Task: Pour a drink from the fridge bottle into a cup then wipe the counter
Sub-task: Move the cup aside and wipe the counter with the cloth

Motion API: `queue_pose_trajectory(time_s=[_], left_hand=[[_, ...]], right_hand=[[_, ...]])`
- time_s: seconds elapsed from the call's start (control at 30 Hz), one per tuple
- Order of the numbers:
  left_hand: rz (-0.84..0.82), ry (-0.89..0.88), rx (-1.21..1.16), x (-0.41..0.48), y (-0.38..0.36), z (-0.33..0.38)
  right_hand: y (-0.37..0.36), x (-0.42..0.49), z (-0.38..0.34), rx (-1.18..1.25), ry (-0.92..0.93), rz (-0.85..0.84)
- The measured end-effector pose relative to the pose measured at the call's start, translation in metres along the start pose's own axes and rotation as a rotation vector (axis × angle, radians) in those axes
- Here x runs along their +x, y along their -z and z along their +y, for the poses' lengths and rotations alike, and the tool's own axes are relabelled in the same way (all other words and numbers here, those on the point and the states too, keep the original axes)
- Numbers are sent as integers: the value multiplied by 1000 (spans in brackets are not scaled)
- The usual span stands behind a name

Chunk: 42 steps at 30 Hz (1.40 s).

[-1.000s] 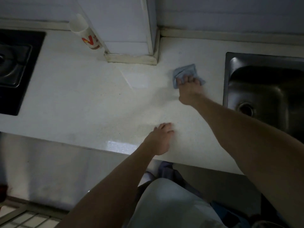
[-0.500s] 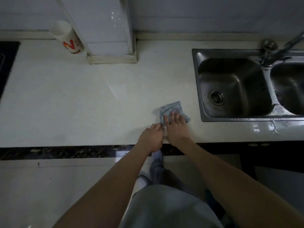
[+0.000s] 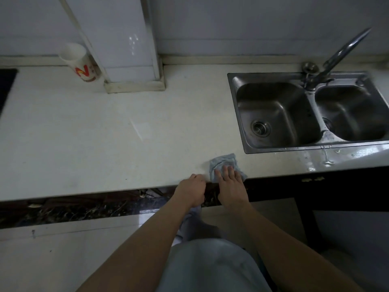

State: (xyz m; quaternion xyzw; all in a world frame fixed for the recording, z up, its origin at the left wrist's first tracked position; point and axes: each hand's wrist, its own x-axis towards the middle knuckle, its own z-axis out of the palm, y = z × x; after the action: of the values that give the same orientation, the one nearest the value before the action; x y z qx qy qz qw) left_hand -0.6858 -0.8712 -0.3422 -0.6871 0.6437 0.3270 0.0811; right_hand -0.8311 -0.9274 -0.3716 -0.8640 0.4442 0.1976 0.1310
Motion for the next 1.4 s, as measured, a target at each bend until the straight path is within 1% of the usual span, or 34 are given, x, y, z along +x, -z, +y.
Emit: queue_pose_trajectory(time_s=[0.17,0.23,0.3,0.37,0.47,0.57,0.67,0.77,0.87,0.93,1.0,1.1,1.23,1.4], left_hand=[[-60,-5,124,6,12,6],[-72,-4,129,11,19,6],[-59,-13,115,18,26,3],[-11,-38,111,27,32,-2],[58,-56,94,42,39,-14],[112,-38,66,53,46,-32],[114,-5,41,61,50,-52],[103,-48,122,66,49,-65],[140,-69,50,68,45,-72],[197,-28,-6,66,47,-79],[256,65,-33,62,52,-89],[257,181,-31,52,56,-106],[265,213,-11,40,56,-125],[259,241,-61,25,50,-127]], right_hand=[[7,16,12,24,-16,27],[14,28,19,26,-27,27],[22,45,25,22,-36,19],[31,66,28,12,-40,8],[49,106,31,-7,-28,1],[71,153,37,-24,0,37],[92,203,41,-37,15,63],[114,254,44,-32,7,69],[139,302,48,-70,18,62],[154,329,47,-79,10,75],[166,349,41,-85,-2,71],[174,368,35,-93,-9,49],[179,375,29,-86,-40,3],[174,357,-18,-15,-67,-11]])
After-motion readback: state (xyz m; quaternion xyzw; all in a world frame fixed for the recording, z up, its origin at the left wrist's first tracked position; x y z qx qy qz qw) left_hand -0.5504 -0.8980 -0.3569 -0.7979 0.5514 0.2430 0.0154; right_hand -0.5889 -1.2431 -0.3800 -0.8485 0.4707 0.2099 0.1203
